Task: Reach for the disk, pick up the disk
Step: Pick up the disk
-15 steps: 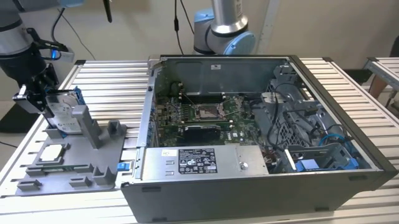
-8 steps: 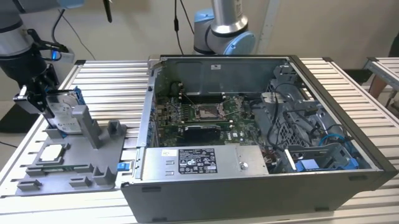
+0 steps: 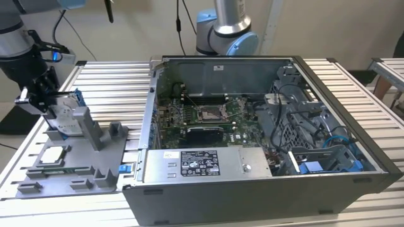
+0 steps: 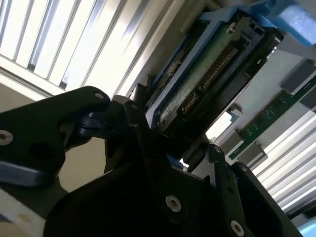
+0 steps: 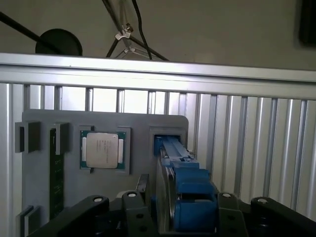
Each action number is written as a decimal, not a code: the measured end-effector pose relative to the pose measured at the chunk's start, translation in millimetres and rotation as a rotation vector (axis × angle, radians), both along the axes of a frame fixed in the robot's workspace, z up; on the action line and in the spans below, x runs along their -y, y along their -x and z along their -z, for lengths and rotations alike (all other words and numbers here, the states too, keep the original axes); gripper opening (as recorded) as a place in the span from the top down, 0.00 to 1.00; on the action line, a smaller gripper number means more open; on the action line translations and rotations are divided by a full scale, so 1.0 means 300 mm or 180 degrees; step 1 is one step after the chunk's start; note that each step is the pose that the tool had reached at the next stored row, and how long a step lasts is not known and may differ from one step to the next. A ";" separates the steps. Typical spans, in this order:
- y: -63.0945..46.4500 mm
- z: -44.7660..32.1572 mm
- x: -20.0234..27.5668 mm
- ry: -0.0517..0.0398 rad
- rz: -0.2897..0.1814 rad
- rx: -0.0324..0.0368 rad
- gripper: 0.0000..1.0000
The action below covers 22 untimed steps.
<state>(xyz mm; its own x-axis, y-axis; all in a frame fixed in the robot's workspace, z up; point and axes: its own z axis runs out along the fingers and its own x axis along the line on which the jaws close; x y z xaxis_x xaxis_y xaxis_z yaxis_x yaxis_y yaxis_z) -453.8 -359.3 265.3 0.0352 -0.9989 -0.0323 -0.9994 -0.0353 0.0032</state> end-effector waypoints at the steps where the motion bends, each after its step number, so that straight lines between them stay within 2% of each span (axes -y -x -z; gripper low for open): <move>1: 0.000 0.000 0.000 0.0000 0.0000 0.0000 1.00; 16: 0.000 -0.001 0.000 -0.0001 0.0000 0.0001 1.00; 22: 0.000 -0.016 0.000 0.0000 0.0000 0.0000 1.00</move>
<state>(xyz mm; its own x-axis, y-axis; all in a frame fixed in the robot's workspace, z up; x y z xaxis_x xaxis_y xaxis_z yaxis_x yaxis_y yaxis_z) -453.8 -359.3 270.1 0.0352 -0.9989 -0.0324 -0.9994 -0.0354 0.0033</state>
